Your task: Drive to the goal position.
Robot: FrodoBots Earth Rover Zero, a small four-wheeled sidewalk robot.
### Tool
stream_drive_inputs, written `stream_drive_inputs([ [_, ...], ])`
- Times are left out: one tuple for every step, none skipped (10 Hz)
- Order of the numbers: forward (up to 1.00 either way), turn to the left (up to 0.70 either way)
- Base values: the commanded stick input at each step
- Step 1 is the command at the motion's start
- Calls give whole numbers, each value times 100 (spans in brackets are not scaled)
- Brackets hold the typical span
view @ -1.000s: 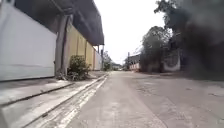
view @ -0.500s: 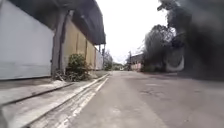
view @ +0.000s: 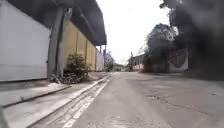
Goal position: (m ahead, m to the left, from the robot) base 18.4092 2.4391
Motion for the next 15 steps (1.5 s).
stream_drive_inputs([
  [70,-28],
  [70,-11],
  [70,0],
  [70,0],
  [70,0],
  [70,0],
  [70,0],
  [70,-1],
  [70,-2],
  [70,-3],
  [70,-3],
  [70,0],
  [70,0],
  [70,0],
  [70,0],
])
